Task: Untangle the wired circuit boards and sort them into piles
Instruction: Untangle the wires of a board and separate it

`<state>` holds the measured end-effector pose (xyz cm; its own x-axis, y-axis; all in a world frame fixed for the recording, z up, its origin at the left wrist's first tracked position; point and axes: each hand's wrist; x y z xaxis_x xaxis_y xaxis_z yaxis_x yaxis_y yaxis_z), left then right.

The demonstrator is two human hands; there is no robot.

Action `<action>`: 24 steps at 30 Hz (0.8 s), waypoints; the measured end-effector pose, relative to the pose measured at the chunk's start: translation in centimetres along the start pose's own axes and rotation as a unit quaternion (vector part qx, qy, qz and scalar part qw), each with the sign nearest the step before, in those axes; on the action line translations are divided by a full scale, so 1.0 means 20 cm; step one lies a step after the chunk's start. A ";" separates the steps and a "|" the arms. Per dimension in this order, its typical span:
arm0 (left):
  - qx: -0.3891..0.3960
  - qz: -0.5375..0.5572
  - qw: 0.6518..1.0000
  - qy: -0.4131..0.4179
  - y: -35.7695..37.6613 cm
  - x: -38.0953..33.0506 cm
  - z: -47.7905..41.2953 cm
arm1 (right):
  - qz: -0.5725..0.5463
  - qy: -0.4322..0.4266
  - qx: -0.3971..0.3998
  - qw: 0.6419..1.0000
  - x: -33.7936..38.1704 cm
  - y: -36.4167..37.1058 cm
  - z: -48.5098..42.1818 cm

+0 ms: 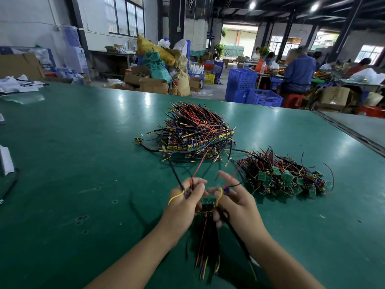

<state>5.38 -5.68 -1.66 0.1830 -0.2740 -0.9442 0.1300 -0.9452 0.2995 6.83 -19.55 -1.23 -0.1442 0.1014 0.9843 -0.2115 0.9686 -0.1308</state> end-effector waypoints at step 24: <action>0.097 0.079 0.992 0.032 0.00 -0.03 0.04 | 0.448 -0.267 -0.049 0.852 -0.05 -0.11 -0.03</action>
<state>4.42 -5.68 -1.31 0.2482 -0.4155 -0.8750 -0.0949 -0.9094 0.4049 7.93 -21.66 -1.79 -0.6296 0.7181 0.2965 0.2936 0.5733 -0.7649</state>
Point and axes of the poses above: each hand's wrist, its own z-axis away from the middle knuckle, its own y-axis out of the palm, x = y × z, and after that the axes turned 14 degrees about z, right-handed
